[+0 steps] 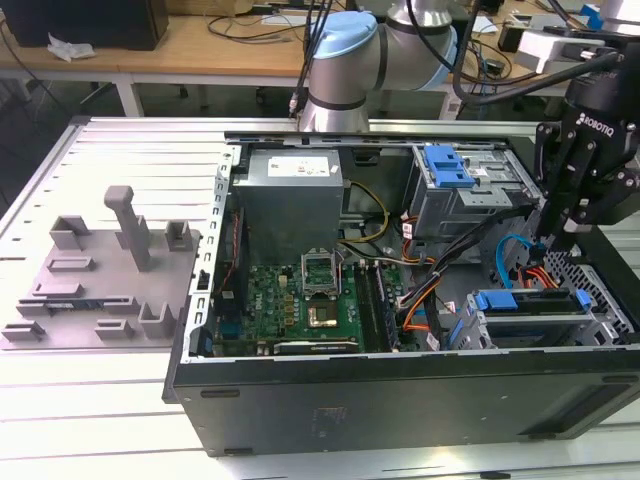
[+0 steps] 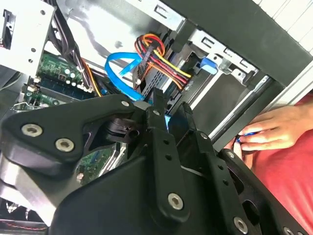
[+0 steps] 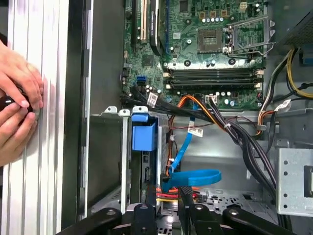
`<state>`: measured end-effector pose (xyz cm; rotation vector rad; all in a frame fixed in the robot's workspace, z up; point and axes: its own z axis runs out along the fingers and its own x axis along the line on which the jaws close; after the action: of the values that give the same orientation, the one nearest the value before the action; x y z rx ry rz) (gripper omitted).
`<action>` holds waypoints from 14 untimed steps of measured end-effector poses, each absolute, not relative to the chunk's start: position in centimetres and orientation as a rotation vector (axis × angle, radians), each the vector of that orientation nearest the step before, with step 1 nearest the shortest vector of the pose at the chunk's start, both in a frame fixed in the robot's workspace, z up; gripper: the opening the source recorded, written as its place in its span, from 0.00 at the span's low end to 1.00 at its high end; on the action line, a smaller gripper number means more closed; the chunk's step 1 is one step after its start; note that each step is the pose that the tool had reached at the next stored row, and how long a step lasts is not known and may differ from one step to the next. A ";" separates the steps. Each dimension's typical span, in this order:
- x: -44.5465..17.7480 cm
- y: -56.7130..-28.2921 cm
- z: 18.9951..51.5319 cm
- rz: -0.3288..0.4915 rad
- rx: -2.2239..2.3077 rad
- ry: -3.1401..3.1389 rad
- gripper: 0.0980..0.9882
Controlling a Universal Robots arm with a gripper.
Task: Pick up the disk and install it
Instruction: 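Insert the second disk wire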
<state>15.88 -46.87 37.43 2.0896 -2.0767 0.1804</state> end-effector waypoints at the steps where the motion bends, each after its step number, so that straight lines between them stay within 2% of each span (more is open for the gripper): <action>1: 15.8 -46.9 37.4 0.180 2.087 -2.080 0.25; 7: 15.6 -46.9 36.8 0.170 1.992 -2.165 0.25; 14: 14.8 -46.9 36.5 0.221 2.007 -2.197 0.25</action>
<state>14.78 -46.86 36.54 2.0070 -2.1967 0.2213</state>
